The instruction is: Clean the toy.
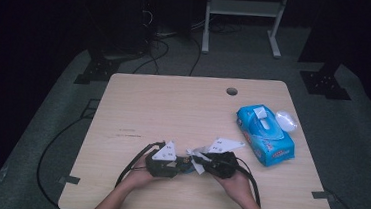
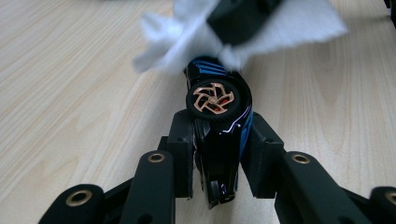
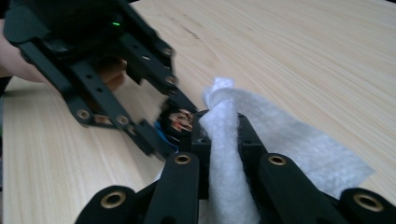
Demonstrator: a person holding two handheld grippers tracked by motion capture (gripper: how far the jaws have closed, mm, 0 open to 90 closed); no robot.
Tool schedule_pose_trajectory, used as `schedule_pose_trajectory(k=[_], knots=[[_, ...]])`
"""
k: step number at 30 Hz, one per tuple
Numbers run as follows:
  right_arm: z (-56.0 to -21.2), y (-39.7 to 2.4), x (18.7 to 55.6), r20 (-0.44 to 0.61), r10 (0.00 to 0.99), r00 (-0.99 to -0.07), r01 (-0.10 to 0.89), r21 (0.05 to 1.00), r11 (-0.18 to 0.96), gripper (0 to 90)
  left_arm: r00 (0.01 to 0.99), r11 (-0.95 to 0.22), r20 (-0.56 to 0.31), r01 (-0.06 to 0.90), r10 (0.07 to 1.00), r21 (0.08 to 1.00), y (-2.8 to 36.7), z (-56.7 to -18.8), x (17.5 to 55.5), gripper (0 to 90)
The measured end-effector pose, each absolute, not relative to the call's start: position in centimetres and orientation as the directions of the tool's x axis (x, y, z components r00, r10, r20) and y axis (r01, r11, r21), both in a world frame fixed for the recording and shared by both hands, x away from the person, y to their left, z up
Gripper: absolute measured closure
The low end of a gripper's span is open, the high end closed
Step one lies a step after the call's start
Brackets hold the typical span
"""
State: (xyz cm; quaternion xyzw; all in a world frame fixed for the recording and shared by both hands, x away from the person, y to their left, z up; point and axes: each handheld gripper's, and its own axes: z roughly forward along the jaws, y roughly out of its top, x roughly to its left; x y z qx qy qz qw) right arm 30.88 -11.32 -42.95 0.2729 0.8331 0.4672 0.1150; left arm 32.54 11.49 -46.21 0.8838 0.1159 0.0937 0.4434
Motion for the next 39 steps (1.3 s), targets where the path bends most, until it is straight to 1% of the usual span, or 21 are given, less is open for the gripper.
schedule_pose_trajectory(k=[2, 4, 5, 6, 9, 11, 14, 16, 17, 23, 25, 26, 28, 31, 34, 36, 37, 39], knots=[[-42.7, -10.9, 31.0, 0.047, 0.554, -0.831, 0.334, 0.839, 0.429, 81.6, 0.956, -0.581, 0.066, 0.119, 0.286, 0.805, 11.6, -46.2, 32.5, 67.4], [-42.7, -11.4, 31.2, 0.041, 0.573, -0.819, 0.341, 0.837, 0.428, 81.6, 0.956, -0.578, 0.067, 0.117, 0.286, 0.807, 11.6, -46.2, 32.5, 67.4], [-42.9, -12.2, 31.6, 0.011, 0.595, -0.804, 0.338, 0.831, 0.442, 81.6, 0.956, -0.578, 0.066, 0.117, 0.286, 0.808, 11.6, -46.2, 32.6, 67.4], [-42.9, -13.1, 31.9, 0.030, 0.623, -0.782, 0.363, 0.834, 0.416, 81.6, 0.956, -0.579, 0.066, 0.117, 0.285, 0.807, 11.6, -46.2, 32.6, 67.4], [-42.8, -14.3, 32.3, 0.011, 0.661, -0.750, 0.373, 0.833, 0.409, 81.7, 0.957, -0.575, 0.063, 0.117, 0.283, 0.810, 11.6, -46.3, 32.6, 67.4], [-42.9, -14.2, 32.2, 0.030, 0.660, -0.751, 0.381, 0.836, 0.395, 81.7, 0.957, -0.576, 0.065, 0.114, 0.281, 0.809, 11.6, -46.2, 32.6, 67.3], [-43.1, -12.7, 31.7, 0.055, 0.610, -0.790, 0.366, 0.841, 0.398, 81.6, 0.957, -0.577, 0.067, 0.114, 0.282, 0.808, 11.6, -46.2, 32.6, 67.4], [-43.0, -11.9, 31.6, 0.016, 0.590, -0.807, 0.334, 0.837, 0.434, 81.6, 0.956, -0.579, 0.067, 0.115, 0.284, 0.807, 11.6, -46.2, 32.6, 67.4], [-42.9, -12.1, 31.7, 0.018, 0.590, -0.807, 0.336, 0.836, 0.434, 81.6, 0.956, -0.579, 0.068, 0.115, 0.284, 0.807, 11.6, -46.2, 32.5, 67.5], [-42.9, -16.2, 33.0, 0.027, 0.692, -0.721, 0.397, 0.835, 0.381, 81.6, 0.956, -0.571, 0.057, 0.122, 0.287, 0.812, 11.7, -46.3, 32.7, 67.5], [-42.9, -16.7, 33.1, 0.053, 0.700, -0.713, 0.415, 0.836, 0.359, 81.6, 0.957, -0.574, 0.063, 0.117, 0.284, 0.811, 11.7, -46.3, 32.7, 67.5], [-42.9, -16.5, 33.0, 0.046, 0.697, -0.715, 0.408, 0.838, 0.363, 81.6, 0.957, -0.574, 0.062, 0.118, 0.283, 0.811, 11.7, -46.3, 32.7, 67.5], [-42.9, -15.3, 32.6, 0.060, 0.663, -0.747, 0.397, 0.839, 0.372, 81.6, 0.957, -0.576, 0.066, 0.114, 0.282, 0.809, 11.7, -46.2, 32.7, 67.5], [-42.8, -14.5, 32.5, 0.027, 0.645, -0.764, 0.367, 0.840, 0.400, 81.6, 0.957, -0.582, 0.067, 0.115, 0.282, 0.805, 11.8, -46.2, 32.7, 67.6], [-42.9, -15.8, 33.0, 0.041, 0.672, -0.739, 0.394, 0.836, 0.382, 81.6, 0.956, -0.582, 0.069, 0.115, 0.284, 0.805, 11.9, -46.1, 32.7, 67.6], [-42.9, -17.2, 33.3, 0.053, 0.708, -0.704, 0.419, 0.836, 0.354, 81.7, 0.957, -0.581, 0.068, 0.114, 0.283, 0.806, 11.9, -46.2, 32.7, 67.6], [-42.9, -17.7, 33.4, 0.041, 0.727, -0.685, 0.431, 0.828, 0.359, 81.7, 0.957, -0.579, 0.067, 0.115, 0.283, 0.807, 11.9, -46.2, 32.7, 67.6], [-42.9, -18.2, 33.3, 0.069, 0.722, -0.688, 0.435, 0.836, 0.334, 81.6, 0.956, -0.574, 0.061, 0.120, 0.286, 0.810, 11.9, -46.2, 32.8, 67.6]])
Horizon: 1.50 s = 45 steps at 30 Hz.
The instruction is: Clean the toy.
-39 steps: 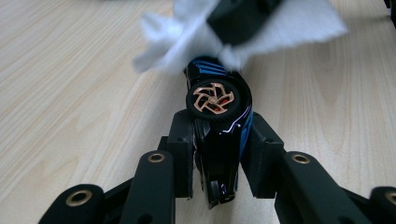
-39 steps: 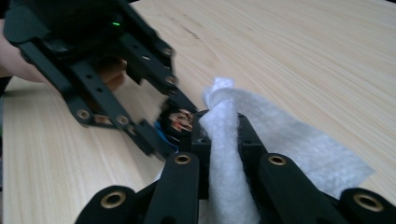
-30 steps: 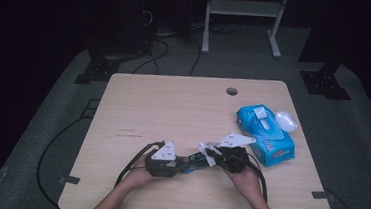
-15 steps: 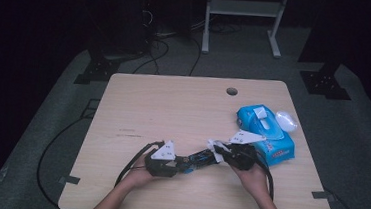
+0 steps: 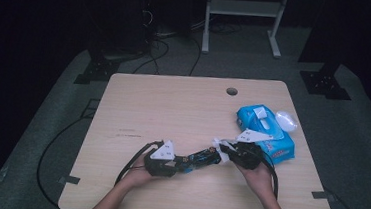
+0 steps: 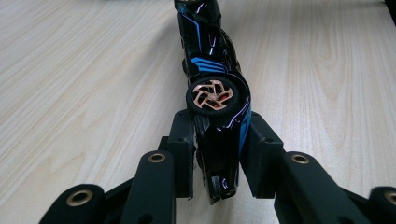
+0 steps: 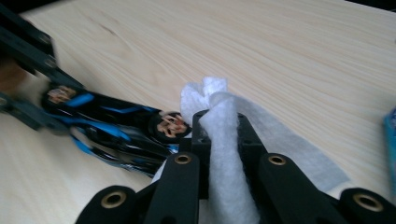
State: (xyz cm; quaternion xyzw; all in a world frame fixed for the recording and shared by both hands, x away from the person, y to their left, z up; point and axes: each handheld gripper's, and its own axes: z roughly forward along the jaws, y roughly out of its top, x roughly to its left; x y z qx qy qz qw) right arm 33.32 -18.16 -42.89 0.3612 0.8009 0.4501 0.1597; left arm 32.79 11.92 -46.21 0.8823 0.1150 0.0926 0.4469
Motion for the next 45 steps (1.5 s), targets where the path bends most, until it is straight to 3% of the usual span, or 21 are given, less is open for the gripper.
schedule_pose_trajectory(k=[6, 11, 17, 23, 26, 29, 33, 45], knots=[[-42.9, -16.2, 32.8, 0.044, 0.665, -0.745, 0.392, 0.835, 0.385, 81.6, 0.955, -0.578, 0.068, 0.117, 0.288, 0.807, 12.0, -46.2, 32.8, 67.6], [-43.0, -17.9, 33.2, 0.052, 0.709, -0.704, 0.433, 0.823, 0.369, 81.6, 0.955, -0.579, 0.069, 0.116, 0.288, 0.807, 12.0, -46.2, 32.8, 67.7], [-42.5, -17.0, 32.7, 0.072, 0.659, -0.749, 0.404, 0.838, 0.366, 81.6, 0.953, -0.577, 0.068, 0.120, 0.295, 0.808, 12.2, -46.2, 32.9, 67.7], [-42.7, -16.9, 32.9, 0.073, 0.671, -0.738, 0.416, 0.832, 0.367, 81.6, 0.952, -0.576, 0.069, 0.121, 0.297, 0.808, 12.1, -46.2, 32.9, 67.7], [-42.4, -15.7, 32.6, 0.089, 0.636, -0.766, 0.399, 0.842, 0.363, 81.6, 0.952, -0.575, 0.069, 0.121, 0.297, 0.809, 12.0, -46.2, 32.9, 67.7], [-42.4, -11.7, 32.2, 0.101, 0.554, -0.827, 0.369, 0.840, 0.398, 81.6, 0.952, -0.570, 0.066, 0.124, 0.300, 0.812, 11.9, -46.2, 32.8, 67.7], [-42.8, -9.5, 31.7, 0.043, 0.524, -0.851, 0.321, 0.831, 0.453, 81.6, 0.952, -0.576, 0.068, 0.122, 0.297, 0.808, 12.0, -46.2, 32.9, 67.7], [-42.6, -15.7, 32.6, 0.034, 0.662, -0.749, 0.396, 0.823, 0.406, 81.6, 0.951, -0.575, 0.070, 0.122, 0.300, 0.809, 12.0, -46.2, 33.1, 67.7]])
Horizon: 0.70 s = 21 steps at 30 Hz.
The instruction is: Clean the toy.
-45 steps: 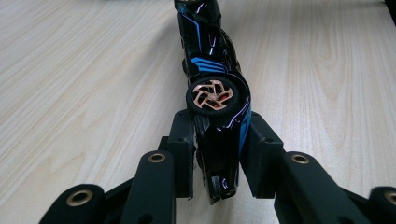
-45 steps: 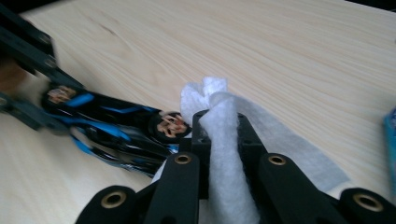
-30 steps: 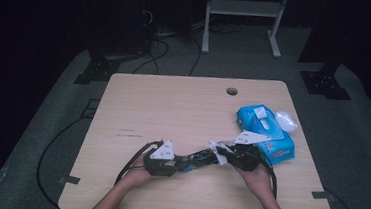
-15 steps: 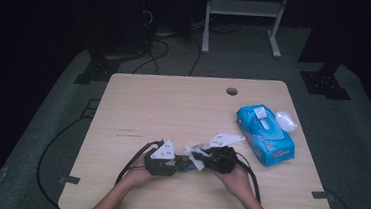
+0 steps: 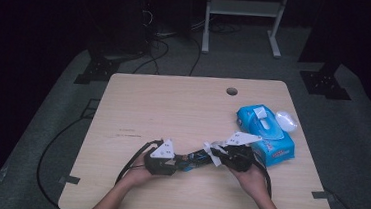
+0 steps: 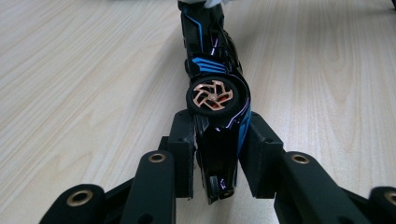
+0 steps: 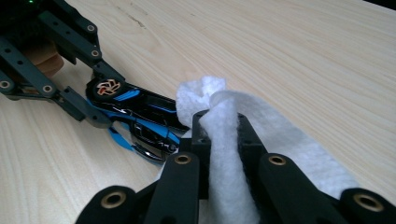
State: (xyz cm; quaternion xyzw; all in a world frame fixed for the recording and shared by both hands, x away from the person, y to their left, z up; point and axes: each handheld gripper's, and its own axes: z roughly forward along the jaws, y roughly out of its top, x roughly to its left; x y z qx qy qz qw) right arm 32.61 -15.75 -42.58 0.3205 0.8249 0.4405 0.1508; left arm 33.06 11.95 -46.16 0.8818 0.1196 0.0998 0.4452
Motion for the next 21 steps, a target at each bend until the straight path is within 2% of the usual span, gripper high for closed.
schedule_pose_trajectory(k=[2, 7, 11, 14, 17, 21], knots=[[-42.5, -15.2, 32.5, 0.037, 0.649, -0.760, 0.392, 0.822, 0.413, 81.6, 0.951, -0.574, 0.069, 0.123, 0.301, 0.810, 11.9, -46.2, 33.1, 67.7], [-42.6, -10.8, 31.9, 0.063, 0.560, -0.826, 0.355, 0.830, 0.431, 81.6, 0.951, -0.572, 0.068, 0.125, 0.303, 0.811, 11.9, -46.2, 33.1, 67.7], [-42.3, -7.7, 31.7, 0.012, 0.498, -0.867, 0.293, 0.821, 0.490, 81.6, 0.951, -0.577, 0.068, 0.126, 0.302, 0.807, 12.1, -46.1, 33.1, 67.7], [-42.3, -8.5, 32.1, -0.005, 0.519, -0.855, 0.299, 0.813, 0.500, 81.5, 0.949, -0.575, 0.071, 0.126, 0.308, 0.808, 12.2, -46.1, 33.2, 67.7], [-42.4, -11.3, 32.9, -0.011, 0.587, -0.809, 0.338, 0.809, 0.481, 81.6, 0.946, -0.580, 0.077, 0.127, 0.314, 0.805, 12.3, -46.1, 33.4, 67.6], [-42.4, -14.6, 33.6, 0.036, 0.651, -0.759, 0.402, 0.812, 0.424, 81.6, 0.942, -0.575, 0.078, 0.133, 0.327, 0.807, 12.2, -46.1, 33.7, 67.4]])
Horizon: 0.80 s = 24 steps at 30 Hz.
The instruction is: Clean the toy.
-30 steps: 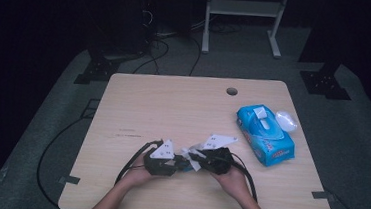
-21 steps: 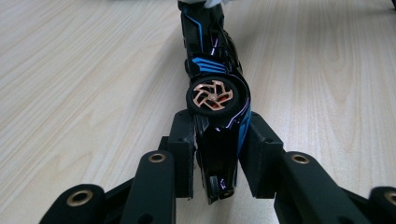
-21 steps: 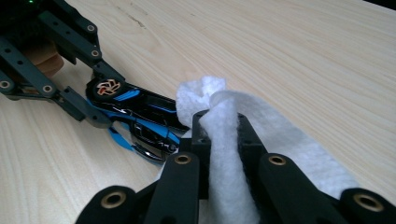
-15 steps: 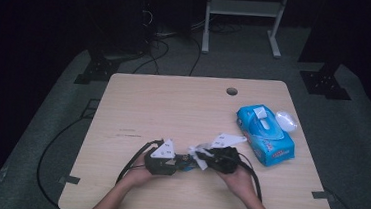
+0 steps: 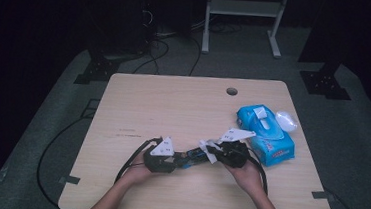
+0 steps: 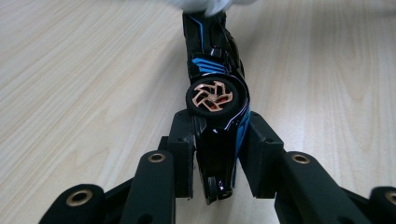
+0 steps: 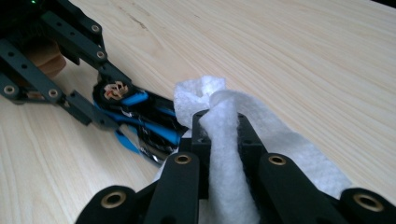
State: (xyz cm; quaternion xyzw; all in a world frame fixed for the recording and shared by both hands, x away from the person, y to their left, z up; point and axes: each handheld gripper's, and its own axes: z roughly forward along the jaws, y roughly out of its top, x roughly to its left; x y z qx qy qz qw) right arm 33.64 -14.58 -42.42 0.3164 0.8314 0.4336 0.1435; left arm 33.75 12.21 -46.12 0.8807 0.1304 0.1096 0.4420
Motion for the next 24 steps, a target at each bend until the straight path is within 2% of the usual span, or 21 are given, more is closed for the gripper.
schedule_pose_trajectory(k=[3, 7, 11, 15, 24], knots=[[-42.5, -14.9, 33.6, 0.038, 0.647, -0.762, 0.399, 0.814, 0.423, 81.6, 0.938, -0.569, 0.073, 0.144, 0.340, 0.810, 12.3, -46.1, 33.9, 66.8], [-42.4, -14.8, 33.8, 0.037, 0.646, -0.763, 0.399, 0.812, 0.426, 81.6, 0.934, -0.535, 0.036, 0.171, 0.355, 0.827, 12.9, -45.7, 34.1, 60.6], [-42.4, -14.9, 33.7, 0.028, 0.640, -0.768, 0.391, 0.812, 0.433, 81.6, 0.934, -0.487, -0.033, 0.216, 0.357, 0.846, 13.7, -45.2, 34.3, 54.7], [-42.4, -14.8, 33.5, 0.022, 0.639, -0.769, 0.387, 0.812, 0.437, 81.6, 0.920, -0.403, -0.138, 0.291, 0.367, 0.867, 14.4, -44.6, 34.8, 50.2], [-42.5, -15.1, 33.1, 0.022, 0.628, -0.778, 0.377, 0.815, 0.439, 81.6, 0.862, -0.299, -0.307, 0.442, 0.404, 0.846, 14.5, -45.0, 35.9, 50.4]])
